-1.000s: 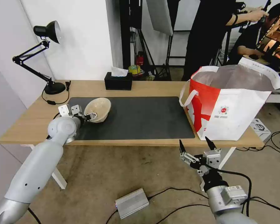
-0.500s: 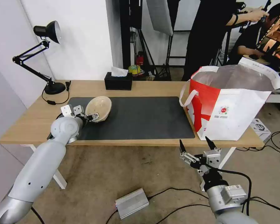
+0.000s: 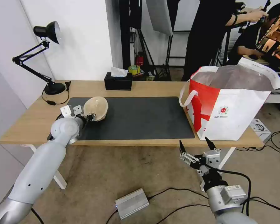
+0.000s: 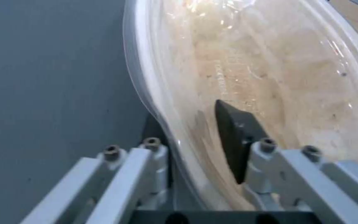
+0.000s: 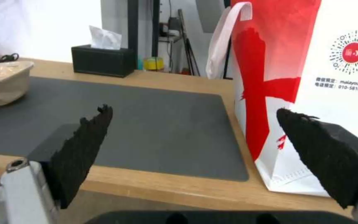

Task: Pick up the trash from the table and place it into the takeout bag.

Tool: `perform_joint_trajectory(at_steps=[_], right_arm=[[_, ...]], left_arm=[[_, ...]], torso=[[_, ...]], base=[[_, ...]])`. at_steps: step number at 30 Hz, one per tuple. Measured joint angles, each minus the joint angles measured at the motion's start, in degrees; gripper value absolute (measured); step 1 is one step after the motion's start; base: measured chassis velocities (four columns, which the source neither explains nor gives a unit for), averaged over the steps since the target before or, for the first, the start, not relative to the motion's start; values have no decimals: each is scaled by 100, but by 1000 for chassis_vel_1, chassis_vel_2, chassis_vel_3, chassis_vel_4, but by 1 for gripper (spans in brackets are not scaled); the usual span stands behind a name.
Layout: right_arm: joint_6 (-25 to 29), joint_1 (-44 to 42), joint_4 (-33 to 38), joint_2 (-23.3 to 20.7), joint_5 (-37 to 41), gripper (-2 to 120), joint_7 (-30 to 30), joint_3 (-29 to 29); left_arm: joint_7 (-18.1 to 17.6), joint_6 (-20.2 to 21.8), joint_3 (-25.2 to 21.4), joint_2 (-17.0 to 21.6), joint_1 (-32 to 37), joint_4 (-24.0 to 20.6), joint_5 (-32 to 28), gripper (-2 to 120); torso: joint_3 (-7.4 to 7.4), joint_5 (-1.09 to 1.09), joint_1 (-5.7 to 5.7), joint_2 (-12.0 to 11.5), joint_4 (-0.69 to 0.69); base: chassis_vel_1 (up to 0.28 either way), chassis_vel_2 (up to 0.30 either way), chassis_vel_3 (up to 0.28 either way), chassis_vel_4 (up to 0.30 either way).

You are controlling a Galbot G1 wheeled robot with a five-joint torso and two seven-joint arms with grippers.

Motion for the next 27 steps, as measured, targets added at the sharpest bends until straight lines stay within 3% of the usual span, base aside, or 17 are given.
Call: perform_joint_trajectory(at_steps=[3,6,20,27], right_arm=[[0,-7,5,12,-12,100,0,-11],[0,-17,5,19,-28,100,0,-28],[-11,-28,36,27,-124,100,0,-85],[-14,-29,70,12,-129,100,0,-59]], left_arm=[[1,-1,-41,4,51,-23,-1,9],[-1,-1,-96,23,116,-75,-1,1],[-73,15,-364,83,415,-412,-66,0],[-317,55,-630,66,698,-974,-277,0]], torso=[[0,0,0,0,0],[0,0,0,0,-1],[2,-2,0,-1,3],[2,-2,1,-2,2]], base=[[0,0,0,0],[0,0,0,0],[0,0,0,0],[0,0,0,0]])
